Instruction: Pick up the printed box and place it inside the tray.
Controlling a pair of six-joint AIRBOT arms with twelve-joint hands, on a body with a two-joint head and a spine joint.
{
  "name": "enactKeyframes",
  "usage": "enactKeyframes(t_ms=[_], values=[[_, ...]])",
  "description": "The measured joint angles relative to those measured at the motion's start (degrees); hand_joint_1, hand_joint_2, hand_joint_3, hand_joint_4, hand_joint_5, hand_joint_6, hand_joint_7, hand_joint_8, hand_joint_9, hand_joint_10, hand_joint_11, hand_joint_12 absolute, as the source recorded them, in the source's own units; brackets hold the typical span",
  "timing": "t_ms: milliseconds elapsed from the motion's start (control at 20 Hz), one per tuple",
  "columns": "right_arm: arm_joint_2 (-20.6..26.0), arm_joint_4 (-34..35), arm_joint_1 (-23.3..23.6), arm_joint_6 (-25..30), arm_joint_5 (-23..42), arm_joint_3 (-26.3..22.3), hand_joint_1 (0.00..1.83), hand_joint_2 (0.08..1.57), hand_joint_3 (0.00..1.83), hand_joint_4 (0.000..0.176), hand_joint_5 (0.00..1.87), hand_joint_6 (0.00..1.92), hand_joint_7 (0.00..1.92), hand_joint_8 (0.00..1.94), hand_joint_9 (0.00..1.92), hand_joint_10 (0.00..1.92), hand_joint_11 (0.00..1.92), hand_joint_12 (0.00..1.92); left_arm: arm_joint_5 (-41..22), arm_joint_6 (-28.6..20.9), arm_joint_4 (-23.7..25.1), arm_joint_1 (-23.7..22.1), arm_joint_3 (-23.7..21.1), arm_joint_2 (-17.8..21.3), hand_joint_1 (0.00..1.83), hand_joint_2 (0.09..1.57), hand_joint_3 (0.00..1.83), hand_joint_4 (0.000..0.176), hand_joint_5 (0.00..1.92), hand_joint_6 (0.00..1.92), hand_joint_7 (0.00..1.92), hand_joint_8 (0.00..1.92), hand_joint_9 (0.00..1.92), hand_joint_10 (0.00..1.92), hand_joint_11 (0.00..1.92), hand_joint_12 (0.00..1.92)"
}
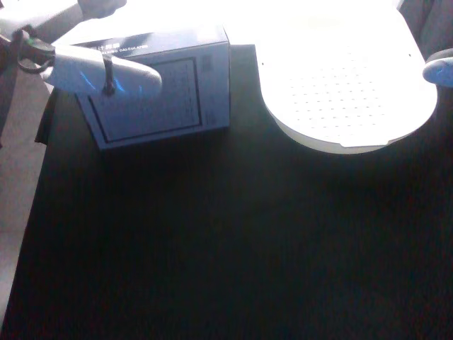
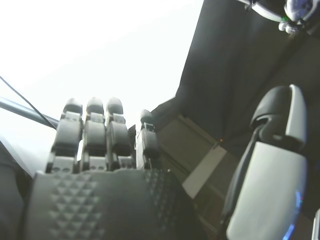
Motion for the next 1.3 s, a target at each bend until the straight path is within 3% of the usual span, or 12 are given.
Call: enactKeyframes(t_ms=[100, 200, 250, 300, 400, 550, 650, 700, 850, 1100, 1200, 1300], values=[[-0.22, -0.37, 0.52, 0.02, -0.02, -0.02, 0.67, 0.61, 0.00, 0.176, 0.05, 0.00, 0.16, 0.00, 0.09, 0.01, 0.07, 0.08, 3.28, 8.02, 0.48, -0.11, 2.08, -1.57, 0.70, 0.68, 0.00, 0.147, 0.01, 0.00, 0.18, 0.00, 0.21, 0.00, 0.00, 0.48], [-0.31, -0.61, 0.66, 0.00, 0.13, -0.02, 0.66, 0.60, 0.00, 0.176, 0.05, 0.00, 0.16, 0.01, 0.10, 0.01, 0.09, 0.08, 4.96, 7.87, 0.07, -0.28, 3.50, -2.75, 0.88, 0.77, 0.00, 0.066, 0.16, 0.01, 0.29, 0.00, 0.32, 0.01, 0.03, 0.59], [-0.37, -0.74, 0.66, 0.00, 0.15, -0.02, 0.65, 0.60, 0.00, 0.176, 0.05, 0.00, 0.17, 0.01, 0.11, 0.01, 0.11, 0.09, 5.01, 8.00, 0.20, -0.35, 3.58, -2.75, 1.06, 0.90, 0.01, 0.000, 0.45, 0.03, 0.62, 0.03, 0.70, 0.08, 0.36, 0.82], [-0.42, -0.94, 0.66, 0.00, 0.09, -0.02, 0.65, 0.61, 0.00, 0.176, 0.05, 0.00, 0.16, 0.00, 0.12, 0.01, 0.12, 0.10, 5.01, 7.89, 0.15, -0.35, 3.56, -2.75, 1.16, 0.99, 0.00, 0.000, 0.75, 0.06, 0.90, 0.06, 0.97, 0.11, 0.63, 0.90], [-0.59, -0.94, 0.66, 0.00, 0.17, -0.02, 0.64, 0.61, 0.00, 0.176, 0.05, 0.00, 0.17, 0.00, 0.13, 0.01, 0.15, 0.11, 4.72, 7.85, -0.07, -0.35, 3.34, -3.06, 1.28, 1.03, 0.01, 0.000, 1.18, 0.42, 1.15, 0.85, 1.28, 0.28, 0.84, 1.18], [-0.70, -1.01, 0.66, 0.00, 0.11, -0.02, 0.65, 0.62, 0.00, 0.176, 0.06, 0.00, 0.17, 0.00, 0.11, 0.00, 0.11, 0.09, 3.82, 7.80, 0.33, -0.33, 2.91, -3.23, 1.27, 1.09, 0.00, 0.000, 0.99, 0.80, 1.10, 0.99, 1.15, 0.68, 0.86, 1.35], [-0.70, -0.94, 0.66, 0.00, 0.11, 0.00, 0.66, 0.63, 0.01, 0.176, 0.06, 0.00, 0.18, 0.00, 0.10, 0.00, 0.09, 0.09, 3.48, 7.41, 0.39, -0.33, 2.91, -3.34, 1.27, 1.10, 0.00, 0.000, 0.97, 0.77, 1.07, 1.08, 1.12, 0.91, 0.91, 1.46], [-0.70, -0.96, 0.66, 0.00, 0.15, 0.00, 0.66, 0.63, 0.00, 0.176, 0.07, 0.01, 0.18, 0.01, 0.10, 0.00, 0.09, 0.09, 3.02, 6.80, 0.44, -0.09, 2.91, -3.34, 1.19, 1.10, 0.00, 0.000, 1.00, 0.88, 1.00, 1.18, 1.05, 1.35, 0.94, 1.73], [-0.72, -1.05, 0.72, 0.00, 0.11, 0.00, 0.61, 0.63, 0.00, 0.176, 0.06, 0.00, 0.18, 0.00, 0.12, 0.01, 0.15, 0.11, 1.11, 4.68, 0.61, -0.04, 2.64, -2.95, 1.16, 1.10, 0.00, 0.000, 1.01, 0.92, 1.11, 1.34, 1.17, 1.62, 1.11, 1.91], [-0.76, -0.81, 0.83, -0.02, 0.13, 0.39, 0.62, 0.63, 0.00, 0.176, 0.05, 0.00, 0.17, 0.00, 0.10, 0.00, 0.15, 0.11, -4.70, 4.39, 2.01, -3.19, -0.72, 1.95, 1.18, 1.07, 0.00, 0.000, 1.08, 0.80, 1.12, 1.38, 1.17, 1.68, 1.11, 1.92], [-0.76, -1.18, 0.83, 0.00, 0.15, 0.48, 0.62, 0.63, 0.00, 0.176, 0.04, 0.00, 0.16, 0.00, 0.08, 0.00, 0.14, 0.11, -7.32, 4.39, 2.84, -4.76, -2.25, 3.72, 1.18, 1.07, 0.00, 0.000, 1.07, 0.81, 1.19, 1.84, 1.37, 1.91, 1.41, 1.92], [-1.05, -1.25, 0.83, -0.02, 0.24, 1.14, 0.65, 0.62, 0.00, 0.176, 0.04, 0.00, 0.16, 0.00, 0.07, 0.00, 0.12, 0.10, -9.84, 4.39, 4.68, -5.95, -4.09, 4.81, 1.17, 1.09, 0.00, 0.000, 1.03, 0.89, 1.25, 1.83, 1.47, 1.92, 1.51, 1.92]])
